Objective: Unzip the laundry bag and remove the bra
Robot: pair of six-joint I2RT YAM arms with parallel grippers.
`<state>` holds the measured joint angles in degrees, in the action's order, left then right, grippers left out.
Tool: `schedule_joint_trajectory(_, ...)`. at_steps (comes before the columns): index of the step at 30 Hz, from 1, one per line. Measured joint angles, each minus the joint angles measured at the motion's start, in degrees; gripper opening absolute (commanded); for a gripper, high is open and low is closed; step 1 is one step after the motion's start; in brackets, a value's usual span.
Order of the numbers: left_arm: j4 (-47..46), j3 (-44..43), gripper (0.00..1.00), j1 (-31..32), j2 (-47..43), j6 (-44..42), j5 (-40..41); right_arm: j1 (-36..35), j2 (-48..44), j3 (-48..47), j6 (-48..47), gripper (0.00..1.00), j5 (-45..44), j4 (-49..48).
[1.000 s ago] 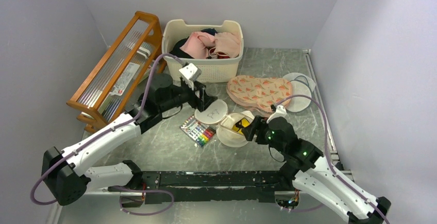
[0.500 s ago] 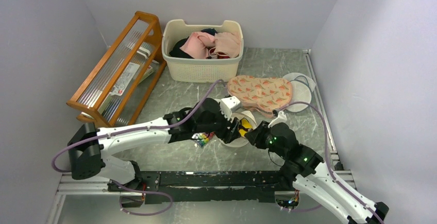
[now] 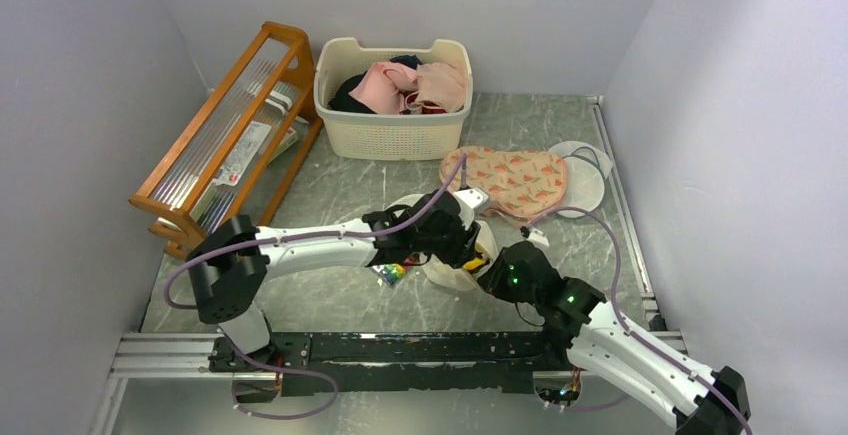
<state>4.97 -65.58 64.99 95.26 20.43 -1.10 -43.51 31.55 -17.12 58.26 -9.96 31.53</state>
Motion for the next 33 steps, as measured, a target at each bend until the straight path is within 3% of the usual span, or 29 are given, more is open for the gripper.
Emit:
schedule_joint_trajectory(8, -2.89, 3.67, 0.58, 0.0, 1.86, 2.36, 0.02, 0.0, -2.84, 0.44, 0.9, 0.26, -0.46, -0.11)
schedule_joint_trajectory(13, -3.37, 1.99, 0.74, 0.0, 5.03, 2.16, -0.42, 0.0, -4.11, 0.44, 1.22, 0.26, -1.25, 0.13)
schedule_joint_trajectory(16, -3.69, 1.4, 0.77, 0.15, 6.34, 1.79, -0.94, 0.0, -4.83, 0.44, 1.38, 0.27, -1.84, 0.46)
schedule_joint_trajectory(30, 0.46, -6.01, 0.37, 1.77, 12.04, -3.26, 4.26, 0.0, -6.12, 0.44, 2.14, 0.29, -3.67, 1.49)
schedule_joint_trajectory(33, 1.01, -6.21, 0.24, 1.88, 12.09, -4.0, 4.72, 0.0, -7.32, 0.44, 2.45, 0.31, -4.31, 1.57)
